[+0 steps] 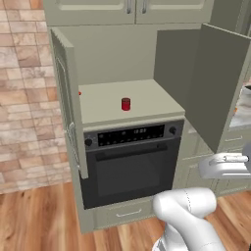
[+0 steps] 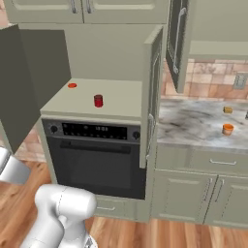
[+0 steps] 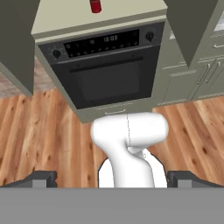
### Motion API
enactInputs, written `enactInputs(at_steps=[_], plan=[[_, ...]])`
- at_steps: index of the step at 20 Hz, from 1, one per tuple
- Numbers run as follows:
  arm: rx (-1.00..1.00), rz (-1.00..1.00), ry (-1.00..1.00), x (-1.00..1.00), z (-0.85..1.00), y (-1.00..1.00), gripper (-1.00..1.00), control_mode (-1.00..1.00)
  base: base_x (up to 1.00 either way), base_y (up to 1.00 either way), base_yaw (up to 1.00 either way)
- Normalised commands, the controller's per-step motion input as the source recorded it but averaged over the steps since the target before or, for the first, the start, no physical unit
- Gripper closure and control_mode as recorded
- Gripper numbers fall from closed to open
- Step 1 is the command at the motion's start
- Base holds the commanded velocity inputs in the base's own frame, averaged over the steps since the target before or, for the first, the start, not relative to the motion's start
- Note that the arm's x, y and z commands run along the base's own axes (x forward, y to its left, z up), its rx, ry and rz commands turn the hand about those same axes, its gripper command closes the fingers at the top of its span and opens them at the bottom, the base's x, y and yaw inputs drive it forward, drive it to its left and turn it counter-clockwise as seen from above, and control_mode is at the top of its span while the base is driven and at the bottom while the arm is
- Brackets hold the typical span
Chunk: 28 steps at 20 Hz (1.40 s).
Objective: Pick the jam and jam from the counter and place them in the cabinets closest to them.
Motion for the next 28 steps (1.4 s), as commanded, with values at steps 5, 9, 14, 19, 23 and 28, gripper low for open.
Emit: enactInputs(at_steps=[5, 9, 14, 19, 23, 28], plan=[[0.0, 0.0, 0.0, 0.0, 0.0, 0.0, -1.0, 1.0, -0.09, -0.13, 0.0], [0.0, 0.0, 0.0, 0.0, 0.0, 0.0, -1.0, 1.0, -0.11, -0.35, -0.01], [0.0, 0.0, 0.0, 0.0, 0.0, 0.0, -1.0, 1.0, -0.11, -0.41, -0.01], [0.0, 0.0, 0.0, 0.0, 0.0, 0.0, -1.0, 1.0, -0.09, -0.42, -0.01], [0.0, 0.0, 0.0, 0.0, 0.0, 0.0, -1.0, 1.0, -0.09, -0.45, -0.01], [0.0, 0.0, 0.0, 0.0, 0.0, 0.0, -1.0, 1.0, -0.1, -0.47, -0.01]])
